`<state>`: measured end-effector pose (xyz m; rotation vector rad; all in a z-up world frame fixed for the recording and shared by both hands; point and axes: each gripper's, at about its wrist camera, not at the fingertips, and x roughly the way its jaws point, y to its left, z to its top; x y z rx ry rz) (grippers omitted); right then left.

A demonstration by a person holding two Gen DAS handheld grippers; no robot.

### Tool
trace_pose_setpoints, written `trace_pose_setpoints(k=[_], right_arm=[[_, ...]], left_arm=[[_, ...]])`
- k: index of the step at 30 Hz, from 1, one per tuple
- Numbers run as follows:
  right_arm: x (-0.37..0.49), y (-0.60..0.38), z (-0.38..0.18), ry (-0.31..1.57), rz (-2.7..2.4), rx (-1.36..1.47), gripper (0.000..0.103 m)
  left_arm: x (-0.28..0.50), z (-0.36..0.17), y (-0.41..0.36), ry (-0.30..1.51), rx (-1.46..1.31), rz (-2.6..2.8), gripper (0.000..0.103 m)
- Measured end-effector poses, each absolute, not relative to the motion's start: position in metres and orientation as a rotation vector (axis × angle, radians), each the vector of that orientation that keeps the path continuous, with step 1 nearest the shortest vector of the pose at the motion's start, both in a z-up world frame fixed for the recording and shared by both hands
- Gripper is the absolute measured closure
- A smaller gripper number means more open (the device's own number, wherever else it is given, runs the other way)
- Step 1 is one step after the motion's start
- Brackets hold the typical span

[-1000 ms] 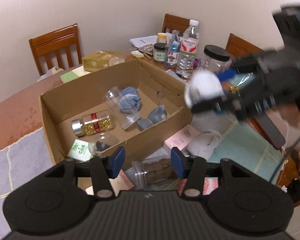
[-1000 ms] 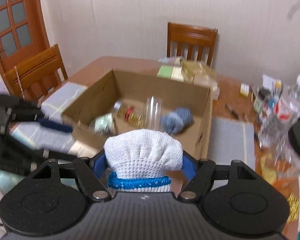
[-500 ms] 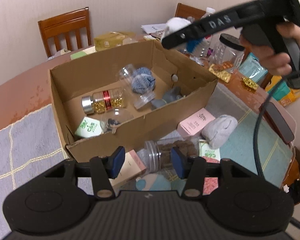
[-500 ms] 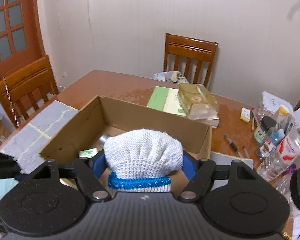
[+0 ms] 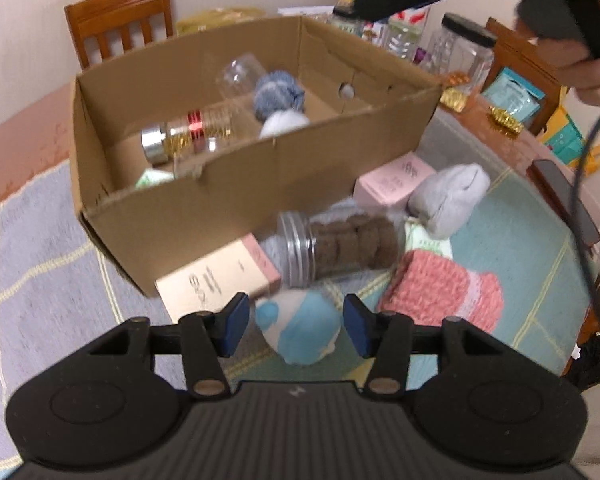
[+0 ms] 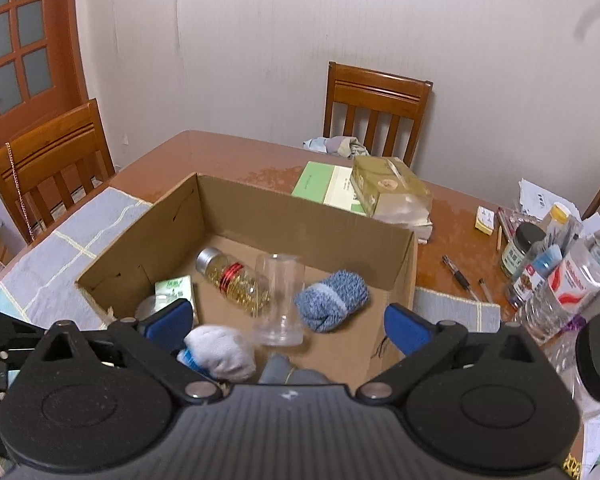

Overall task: Organize objects
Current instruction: 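Carry the toy and glove over the cardboard box and open both tools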

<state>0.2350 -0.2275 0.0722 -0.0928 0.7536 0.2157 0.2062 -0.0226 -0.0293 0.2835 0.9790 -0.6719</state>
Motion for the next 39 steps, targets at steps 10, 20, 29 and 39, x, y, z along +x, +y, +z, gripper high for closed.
trace_pose_setpoints(k=[10,20,29,39], right_arm=[[0.202,-0.228,0.059,0.788,0.213,-0.073,0.0],[0.189,-0.239,0.053,0.812,0.18,-0.041,0.0],[0.176,-0.236,0.037,0.867,0.156,-0.021,0.0],[0.17,-0.241,0.037,0.875,0.133,0.008,0.0]], left_arm=[[0.212,-0.059,-0.023,1.024,0.222,-0.64,0.04],[0.21,-0.059,-0.02,1.0,0.194,-0.638,0.056],[0.203,-0.011,-0.02,0.939,0.217,-0.681,0.056],[0.242,0.069,-0.023,0.759,0.191,-0.693,0.056]])
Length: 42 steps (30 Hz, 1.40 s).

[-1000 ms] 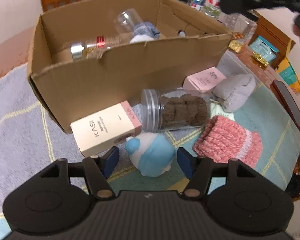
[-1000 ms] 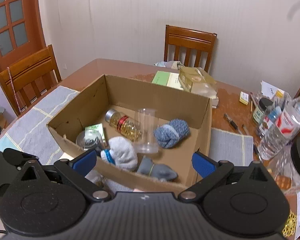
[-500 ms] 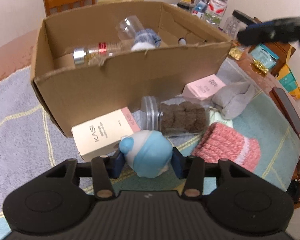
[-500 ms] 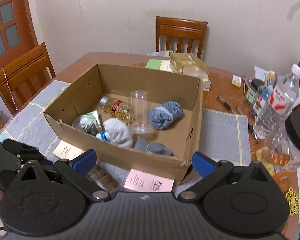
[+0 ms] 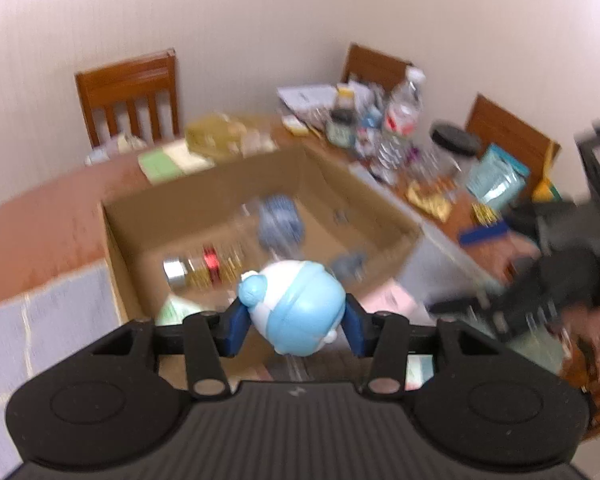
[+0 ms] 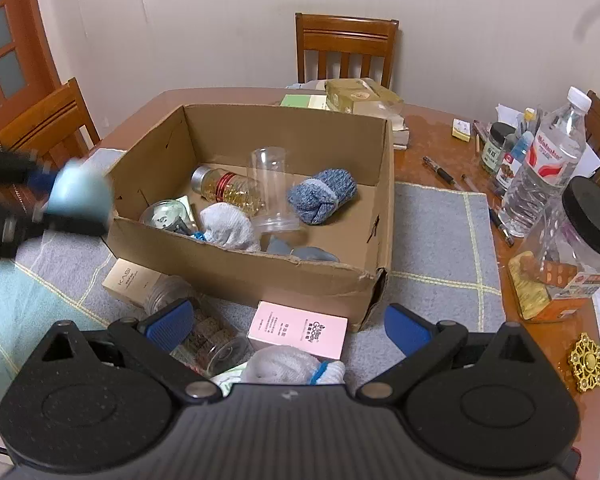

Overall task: Organize objects
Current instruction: 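Carry the toy and glove over the cardboard box and open both tools, then move both open tools back toward the items on the towel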

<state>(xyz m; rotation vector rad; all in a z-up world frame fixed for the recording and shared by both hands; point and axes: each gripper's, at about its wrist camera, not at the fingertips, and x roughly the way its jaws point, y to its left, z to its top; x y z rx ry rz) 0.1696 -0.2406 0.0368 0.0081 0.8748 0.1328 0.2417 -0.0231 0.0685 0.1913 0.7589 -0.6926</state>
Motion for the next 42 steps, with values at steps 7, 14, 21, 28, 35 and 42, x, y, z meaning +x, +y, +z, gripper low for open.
trace_pose_setpoints(k=[7,14,21,28,35,42], right_arm=[[0.167,-0.237,0.037,0.873,0.123,0.013,0.0],[0.152,-0.238,0.024,0.907,0.092,0.039,0.0],[0.136,-0.222,0.009,0.946,0.092,0.053,0.0],[0.13,-0.183,-0.018,1.0,0.093,0.021,0.0],[0.131,-0.149,-0.049,1.029,0.005,-0.029,0.0],[0.129,-0.137,-0.064,1.033,-0.087,-0.045,0.0]], left_arm=[[0.3,0.068,-0.032,0.725,0.166,-0.578,0.008],[0.289,0.066,-0.022,0.72,0.186,-0.552,0.006],[0.256,0.062,0.001,0.726,0.212,-0.491,0.003],[0.226,0.038,0.019,0.732,0.245,-0.464,0.001],[0.217,0.0,0.022,0.764,0.302,-0.46,0.001],[0.223,-0.023,0.02,0.809,0.284,-0.488,0.001]])
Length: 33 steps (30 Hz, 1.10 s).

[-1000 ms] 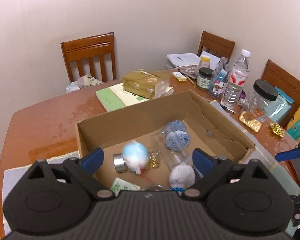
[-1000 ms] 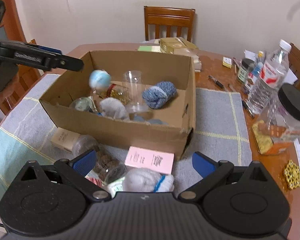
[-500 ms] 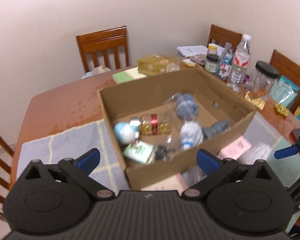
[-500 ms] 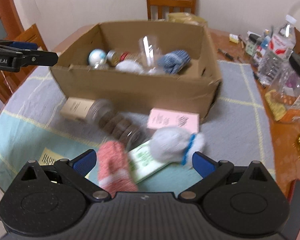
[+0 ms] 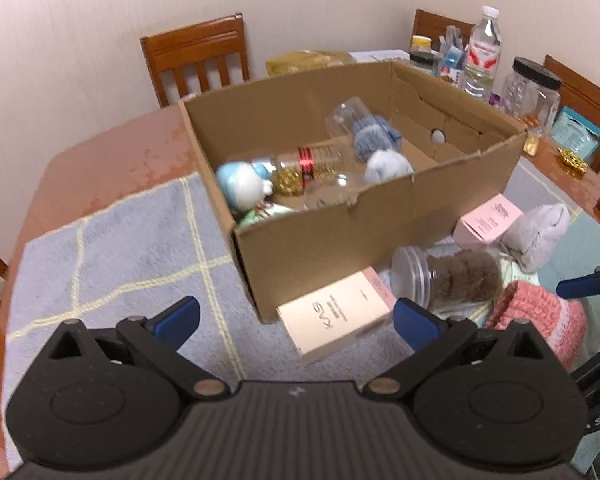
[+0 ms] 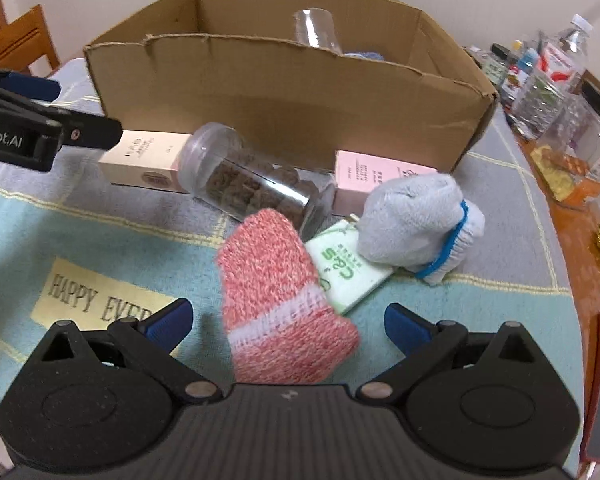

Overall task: Organize objects
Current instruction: 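Move both open tools back toward the items on the towel, then grasp the white KASI box with the left tool while the right tool grasps the pink knit sock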

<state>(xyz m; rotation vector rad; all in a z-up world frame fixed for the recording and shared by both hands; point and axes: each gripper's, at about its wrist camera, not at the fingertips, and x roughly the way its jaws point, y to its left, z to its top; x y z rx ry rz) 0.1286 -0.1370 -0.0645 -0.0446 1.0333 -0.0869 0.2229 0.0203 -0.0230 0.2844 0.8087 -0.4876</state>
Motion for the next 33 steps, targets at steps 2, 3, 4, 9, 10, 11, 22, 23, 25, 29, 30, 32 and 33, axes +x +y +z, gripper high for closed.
trace_pose_setpoints(k=[2,3,4,9,10,11,22,23,25,29,30,32,33], right_arm=[[0.128,-0.139,-0.068,1.042,-0.112,-0.033,0.0],[0.127,-0.141,-0.069,1.048,-0.128,-0.026,0.0],[0.125,-0.143,-0.069,1.052,-0.146,-0.024,0.0],[0.111,-0.164,-0.068,1.073,-0.19,0.015,0.0],[0.107,-0.169,-0.067,1.078,-0.201,0.018,0.0],[0.104,-0.173,-0.067,1.082,-0.206,0.023,0.0],[0.081,-0.208,-0.068,1.122,-0.258,0.067,0.0],[0.081,-0.208,-0.067,1.121,-0.255,0.066,0.0],[0.079,-0.208,-0.065,1.118,-0.244,0.067,0.0],[0.08,-0.205,-0.061,1.115,-0.209,0.064,0.0],[0.079,-0.203,-0.059,1.113,-0.197,0.056,0.0],[0.078,-0.199,-0.056,1.108,-0.174,0.04,0.0],[0.078,-0.198,-0.055,1.107,-0.164,0.033,0.0]], left_arm=[[0.224,-0.028,0.019,0.815,0.292,-0.497,0.001],[0.225,-0.03,0.018,0.818,0.295,-0.501,0.001],[0.226,-0.033,0.017,0.821,0.298,-0.502,0.001],[0.23,-0.042,0.015,0.841,0.293,-0.521,0.001],[0.231,-0.044,0.014,0.844,0.291,-0.521,0.001],[0.232,-0.045,0.014,0.846,0.29,-0.521,0.001],[0.235,-0.066,0.011,0.916,0.239,-0.495,0.001],[0.235,-0.069,0.01,0.924,0.233,-0.489,0.001],[0.235,-0.075,0.008,0.925,0.225,-0.458,0.001],[0.239,-0.082,0.007,0.917,0.219,-0.423,0.001],[0.24,-0.082,0.009,0.918,0.231,-0.418,0.001],[0.241,-0.083,0.018,0.916,0.234,-0.424,0.001],[0.242,-0.083,0.024,0.919,0.228,-0.424,0.0]])
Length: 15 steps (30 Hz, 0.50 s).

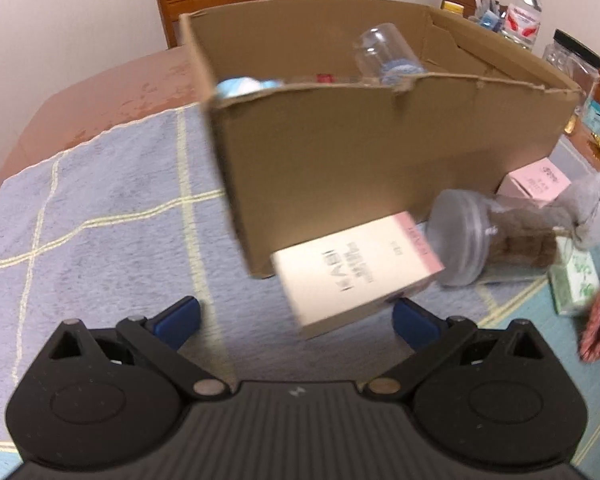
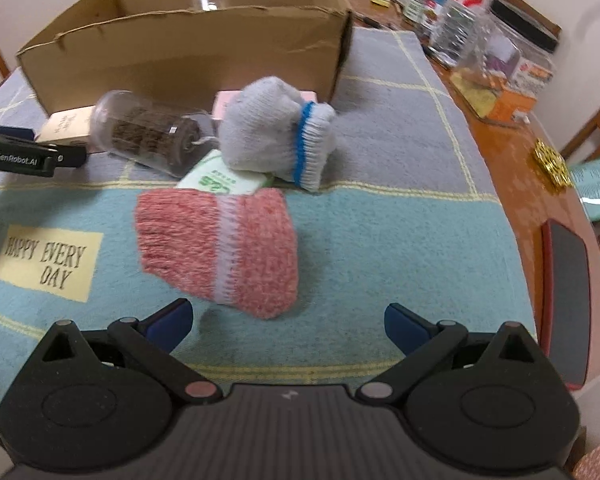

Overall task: Organize objects
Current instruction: 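Grasp the white KASI box with the left tool while the right tool grasps the pink knit sock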

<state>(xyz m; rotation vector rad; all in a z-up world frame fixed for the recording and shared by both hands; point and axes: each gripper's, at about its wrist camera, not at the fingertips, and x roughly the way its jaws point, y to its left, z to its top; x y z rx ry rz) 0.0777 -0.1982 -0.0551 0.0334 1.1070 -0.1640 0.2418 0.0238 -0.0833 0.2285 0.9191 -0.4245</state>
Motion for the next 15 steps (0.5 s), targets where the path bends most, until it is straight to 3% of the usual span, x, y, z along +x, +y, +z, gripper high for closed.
trace_pose_setpoints(k=[15], right_arm=[[0.089,-0.18,-0.047,1.08,-0.094,0.065,0.0]], left_arm=[[0.243,-0.072,0.066,0.91,0.259,-0.38,0.001]])
